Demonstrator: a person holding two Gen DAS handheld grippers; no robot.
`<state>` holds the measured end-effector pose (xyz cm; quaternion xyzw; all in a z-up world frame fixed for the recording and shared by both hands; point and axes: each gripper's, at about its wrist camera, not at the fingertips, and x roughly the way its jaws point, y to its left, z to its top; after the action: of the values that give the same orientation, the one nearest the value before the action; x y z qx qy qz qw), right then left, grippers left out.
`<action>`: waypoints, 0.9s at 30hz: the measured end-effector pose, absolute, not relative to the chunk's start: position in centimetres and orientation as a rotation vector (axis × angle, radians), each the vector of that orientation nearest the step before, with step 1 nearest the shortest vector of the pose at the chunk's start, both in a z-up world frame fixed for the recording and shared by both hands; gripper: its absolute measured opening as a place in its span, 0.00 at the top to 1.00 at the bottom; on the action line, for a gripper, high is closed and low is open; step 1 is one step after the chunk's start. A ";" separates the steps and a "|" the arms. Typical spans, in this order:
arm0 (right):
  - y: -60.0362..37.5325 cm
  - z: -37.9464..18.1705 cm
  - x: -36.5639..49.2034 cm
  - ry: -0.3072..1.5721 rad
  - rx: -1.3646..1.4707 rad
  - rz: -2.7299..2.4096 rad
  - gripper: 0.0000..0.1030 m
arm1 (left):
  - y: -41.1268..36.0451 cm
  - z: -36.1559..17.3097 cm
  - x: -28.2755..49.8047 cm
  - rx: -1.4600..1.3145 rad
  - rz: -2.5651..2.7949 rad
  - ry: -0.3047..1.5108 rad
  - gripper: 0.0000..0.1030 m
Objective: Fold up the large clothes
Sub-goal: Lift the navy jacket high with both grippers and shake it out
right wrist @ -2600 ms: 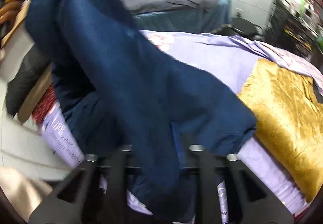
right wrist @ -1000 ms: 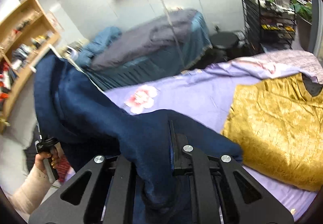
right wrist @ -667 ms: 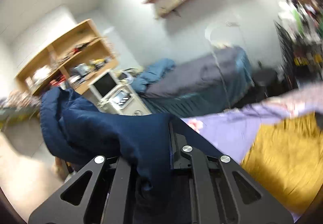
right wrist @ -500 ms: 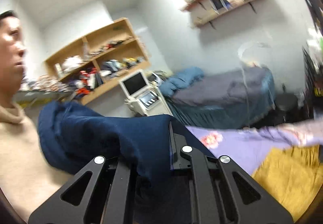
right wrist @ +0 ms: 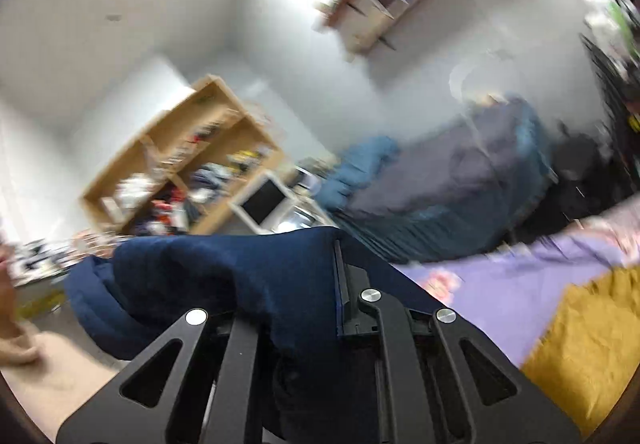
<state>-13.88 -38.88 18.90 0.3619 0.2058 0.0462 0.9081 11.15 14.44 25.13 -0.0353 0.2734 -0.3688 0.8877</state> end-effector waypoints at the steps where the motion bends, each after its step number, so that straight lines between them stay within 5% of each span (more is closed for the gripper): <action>1: -39.4 16.8 -12.0 0.491 0.759 0.021 0.91 | 12.4 22.7 13.2 -0.048 -0.727 0.631 0.94; 8: -41.8 2.5 -2.4 0.755 0.850 -0.312 0.90 | 2.1 8.8 19.9 0.137 -0.576 0.895 0.83; 10: -41.6 0.2 -1.0 0.806 0.829 -0.337 0.88 | 0.3 6.7 20.7 0.182 -0.527 0.937 0.69; 13: -42.2 -2.2 0.3 0.821 0.889 -0.369 0.79 | -0.3 4.9 22.4 0.191 -0.459 0.973 0.17; 14: -42.4 -2.6 0.7 0.827 0.887 -0.406 0.73 | 0.4 4.9 22.8 0.176 -0.440 0.975 0.13; 16: -42.7 -3.3 1.1 0.823 0.867 -0.491 0.31 | 1.5 4.1 24.3 0.104 -0.423 0.990 0.12; 22: -45.2 -5.3 0.5 0.751 1.035 -0.612 0.21 | 3.4 2.9 26.9 0.066 -0.276 1.025 0.11; 27: -42.4 -4.4 1.1 0.817 0.815 -0.584 0.16 | 3.0 1.4 25.5 0.191 -0.338 1.089 0.11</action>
<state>1.11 -42.43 -4.36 0.3796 0.3805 -0.2719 0.7982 25.50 2.96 1.38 0.0904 0.5145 -0.1597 0.8376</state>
